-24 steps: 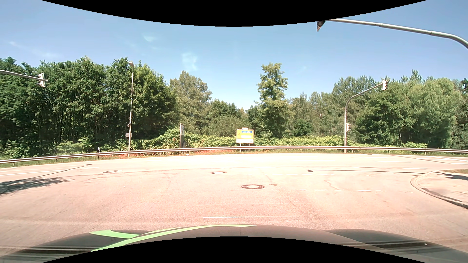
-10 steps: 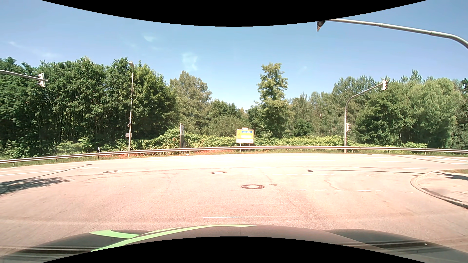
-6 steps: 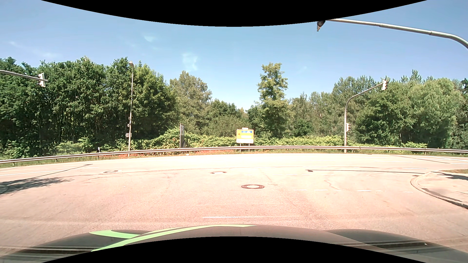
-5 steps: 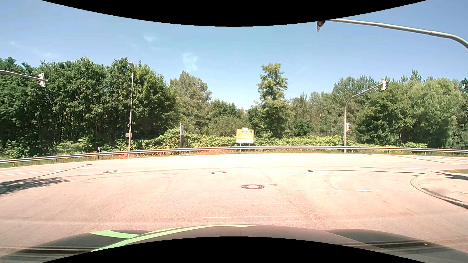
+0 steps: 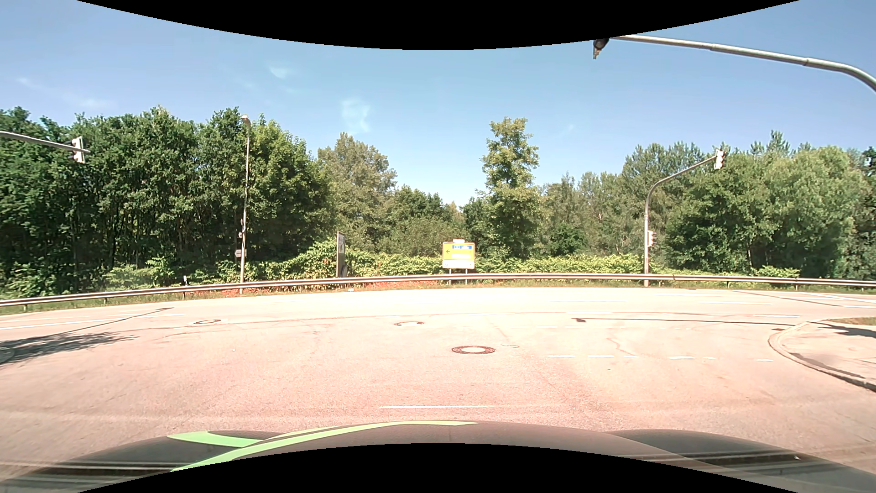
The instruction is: Follow the waypoints while adhering to traffic rules and regulations
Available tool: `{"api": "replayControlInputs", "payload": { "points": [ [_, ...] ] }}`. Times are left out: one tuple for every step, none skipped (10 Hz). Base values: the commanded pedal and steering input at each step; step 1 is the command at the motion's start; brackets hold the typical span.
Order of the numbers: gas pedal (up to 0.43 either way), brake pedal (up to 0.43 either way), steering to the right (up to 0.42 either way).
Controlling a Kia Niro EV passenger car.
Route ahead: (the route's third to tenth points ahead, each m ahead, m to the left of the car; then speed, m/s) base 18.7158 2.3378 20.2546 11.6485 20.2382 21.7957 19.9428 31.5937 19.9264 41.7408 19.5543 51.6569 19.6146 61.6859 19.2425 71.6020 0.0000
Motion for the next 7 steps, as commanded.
{"api": "replayControlInputs", "payload": {
  "points": [
    [0.0,0.366,-0.024],
    [0.0,0.366,-0.024],
    [0.0,0.366,-0.024],
    [0.0,0.366,-0.024],
    [0.0,0.366,-0.024],
    [0.0,0.366,-0.024],
    [0.0,0.366,-0.024]
  ]
}}
